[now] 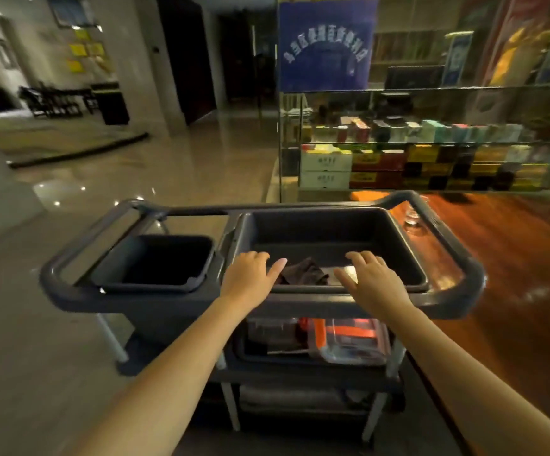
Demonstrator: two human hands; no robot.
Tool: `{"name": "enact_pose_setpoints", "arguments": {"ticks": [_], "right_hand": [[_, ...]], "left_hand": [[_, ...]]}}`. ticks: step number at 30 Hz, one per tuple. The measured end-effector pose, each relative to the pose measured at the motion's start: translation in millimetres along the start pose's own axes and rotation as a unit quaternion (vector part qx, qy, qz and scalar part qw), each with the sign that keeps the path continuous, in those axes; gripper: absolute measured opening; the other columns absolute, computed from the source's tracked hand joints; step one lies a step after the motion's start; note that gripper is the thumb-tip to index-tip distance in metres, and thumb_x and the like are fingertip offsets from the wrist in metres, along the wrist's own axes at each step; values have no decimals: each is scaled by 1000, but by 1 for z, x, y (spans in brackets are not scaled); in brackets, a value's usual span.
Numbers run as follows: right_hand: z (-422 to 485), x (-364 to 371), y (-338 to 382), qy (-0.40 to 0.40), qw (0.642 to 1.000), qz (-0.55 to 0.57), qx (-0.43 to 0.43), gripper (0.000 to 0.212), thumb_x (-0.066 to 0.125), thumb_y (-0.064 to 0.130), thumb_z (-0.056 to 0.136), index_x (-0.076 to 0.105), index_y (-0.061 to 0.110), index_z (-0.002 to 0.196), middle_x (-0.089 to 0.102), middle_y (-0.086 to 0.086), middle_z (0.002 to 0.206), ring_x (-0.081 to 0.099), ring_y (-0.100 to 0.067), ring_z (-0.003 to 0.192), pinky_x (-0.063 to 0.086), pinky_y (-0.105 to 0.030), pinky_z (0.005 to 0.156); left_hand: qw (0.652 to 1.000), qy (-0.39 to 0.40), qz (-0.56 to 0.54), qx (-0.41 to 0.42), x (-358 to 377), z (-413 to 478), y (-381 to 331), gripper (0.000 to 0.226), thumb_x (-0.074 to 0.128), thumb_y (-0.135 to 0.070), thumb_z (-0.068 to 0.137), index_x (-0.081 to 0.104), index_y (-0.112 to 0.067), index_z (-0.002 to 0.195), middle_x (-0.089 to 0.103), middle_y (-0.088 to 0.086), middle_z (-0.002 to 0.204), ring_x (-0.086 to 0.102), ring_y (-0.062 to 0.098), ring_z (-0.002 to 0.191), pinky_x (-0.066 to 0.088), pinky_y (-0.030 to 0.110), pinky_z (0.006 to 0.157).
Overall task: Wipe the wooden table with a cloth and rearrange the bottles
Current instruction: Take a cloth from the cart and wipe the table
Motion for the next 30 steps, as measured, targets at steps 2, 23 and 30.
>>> {"name": "enact_pose_setpoints", "arguments": {"ticks": [2,23,30], "right_hand": [[26,20,10,19,1000,15,-9,53,42,52,91,40,19,132,52,-8,133,50,-28,119,49,-45,91],[205,246,-29,339,936,-55,-76,60,57,36,87,31,18,137,39,-10,139,36,-32,125,41,-46,99],[226,299,-57,386,914,-99,-75,80,61,25,86,10,25,147,7,-2,158,21,-35,137,33,-49,109]], "left_hand": [[1000,1,-14,-7,3,13,16,52,33,-54,93,65,-13,94,67,6,97,62,26,93,49,38,72],[943,328,-3,-54,208,165,62,76,59,-43,85,16,-24,145,41,14,141,45,34,124,43,44,100],[894,443,39,-55,294,181,67,87,64,-39,83,10,-15,147,27,16,149,27,35,136,32,44,111]]}}
Point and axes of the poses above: each hand's wrist, its own z-axis towards the middle knuckle, its own x-axis out of the palm, y = z × x, the point moved 8 cm from there along z, towards the middle knuckle
